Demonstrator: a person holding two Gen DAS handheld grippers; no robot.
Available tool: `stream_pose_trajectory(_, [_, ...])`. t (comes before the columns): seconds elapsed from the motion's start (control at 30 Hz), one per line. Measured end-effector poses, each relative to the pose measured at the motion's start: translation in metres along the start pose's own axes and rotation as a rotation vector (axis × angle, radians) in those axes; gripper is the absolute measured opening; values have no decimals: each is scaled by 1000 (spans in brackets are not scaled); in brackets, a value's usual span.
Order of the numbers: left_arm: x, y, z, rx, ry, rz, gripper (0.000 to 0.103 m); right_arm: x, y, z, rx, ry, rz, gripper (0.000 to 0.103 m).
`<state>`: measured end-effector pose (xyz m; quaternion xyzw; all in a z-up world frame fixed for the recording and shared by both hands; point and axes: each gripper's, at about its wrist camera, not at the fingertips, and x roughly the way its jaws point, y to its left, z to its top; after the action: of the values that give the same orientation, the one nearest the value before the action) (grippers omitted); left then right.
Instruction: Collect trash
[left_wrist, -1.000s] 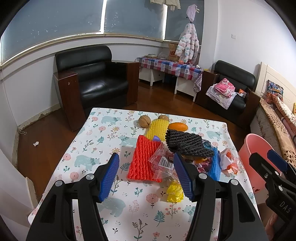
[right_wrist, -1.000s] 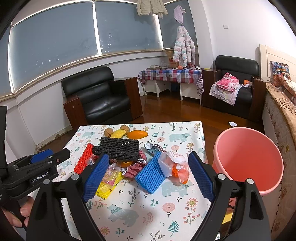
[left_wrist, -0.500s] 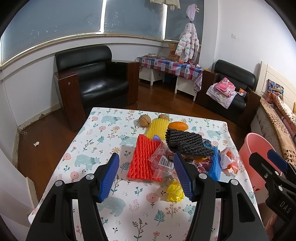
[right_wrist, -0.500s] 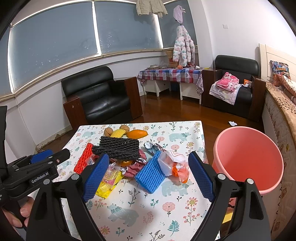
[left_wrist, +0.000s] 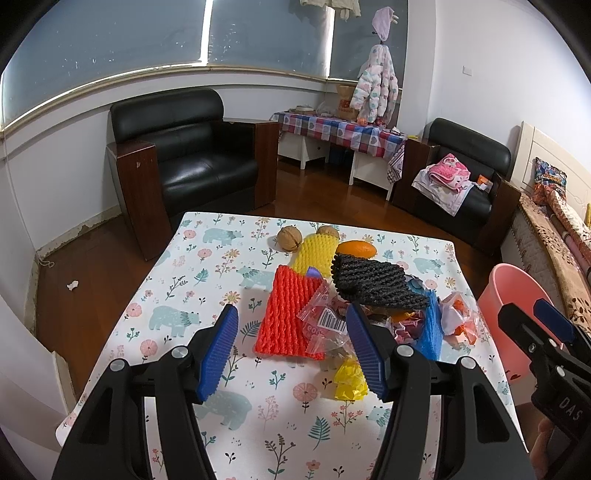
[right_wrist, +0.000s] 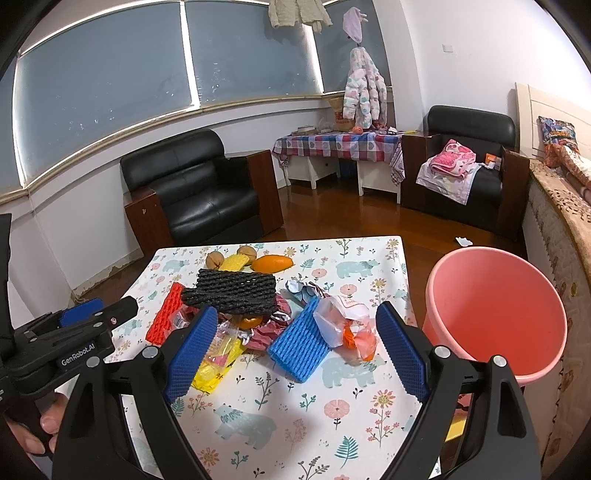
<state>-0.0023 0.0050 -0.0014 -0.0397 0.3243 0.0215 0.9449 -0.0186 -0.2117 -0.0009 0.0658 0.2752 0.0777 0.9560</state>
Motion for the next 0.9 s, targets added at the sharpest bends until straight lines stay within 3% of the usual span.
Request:
stream_pose_trajectory(0.63, [5,17,-6,-23,-12,-67,60,2,-13,0,11,-5,-1,88])
stream_pose_trajectory(0.9, [22,36,-9,-50,32,-100,60,7,-19,-5,15,14,28,88])
